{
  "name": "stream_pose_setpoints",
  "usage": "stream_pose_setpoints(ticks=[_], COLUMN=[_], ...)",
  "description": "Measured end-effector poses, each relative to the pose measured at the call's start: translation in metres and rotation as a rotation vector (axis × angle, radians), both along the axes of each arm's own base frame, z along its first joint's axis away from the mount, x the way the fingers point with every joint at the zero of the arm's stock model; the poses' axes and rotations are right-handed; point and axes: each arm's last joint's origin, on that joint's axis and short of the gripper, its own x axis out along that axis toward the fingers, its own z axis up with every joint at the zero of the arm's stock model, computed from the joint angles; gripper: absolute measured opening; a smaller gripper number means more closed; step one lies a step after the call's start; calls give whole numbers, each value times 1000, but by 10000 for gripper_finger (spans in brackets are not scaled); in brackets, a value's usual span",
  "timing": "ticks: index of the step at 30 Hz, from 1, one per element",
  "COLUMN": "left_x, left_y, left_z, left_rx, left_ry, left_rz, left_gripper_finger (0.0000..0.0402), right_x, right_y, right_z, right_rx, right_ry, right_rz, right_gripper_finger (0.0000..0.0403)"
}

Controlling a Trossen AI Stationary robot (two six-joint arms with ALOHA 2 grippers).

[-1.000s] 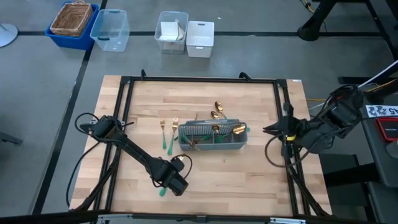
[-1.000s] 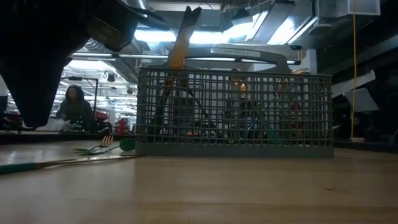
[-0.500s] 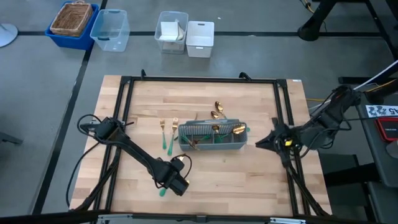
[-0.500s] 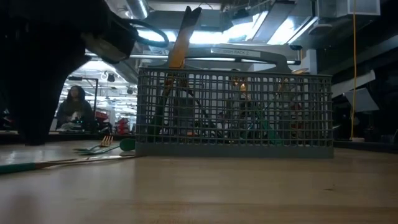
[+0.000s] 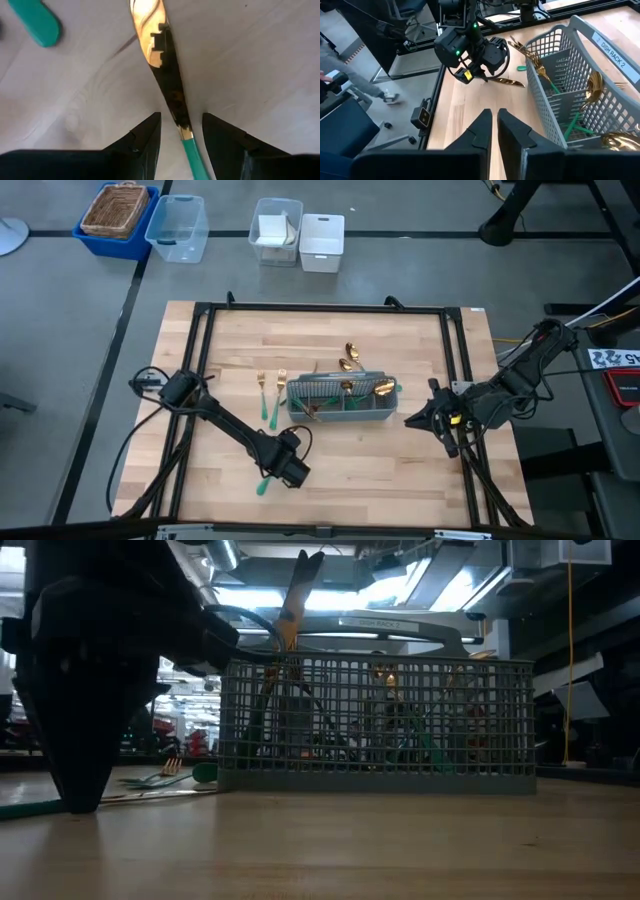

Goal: Sort silverware
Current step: Put the green knife into the gray utensil holder

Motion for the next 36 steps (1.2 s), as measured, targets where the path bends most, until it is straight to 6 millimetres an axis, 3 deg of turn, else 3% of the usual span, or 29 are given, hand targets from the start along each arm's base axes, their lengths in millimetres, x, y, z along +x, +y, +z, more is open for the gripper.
stream_pose_setpoints(ticks=[10,26,36], left_x=[-2,-2,-1], left_y=[8,7,7], left_z=[-17,-19,-13], left_rx=[-102,-107,-116], left_ry=[-2,-10,-33], left_rz=[-24,-78,-79], left_gripper_finger=[89,24,30], right_x=[-1,-1,-1], right_y=[2,2,2], right_z=[-1,-1,-1], right_rx=[18,-14,-14], right_ry=[21,19,20], right_rz=[56,95,95], right_gripper_finger=[33,33,33])
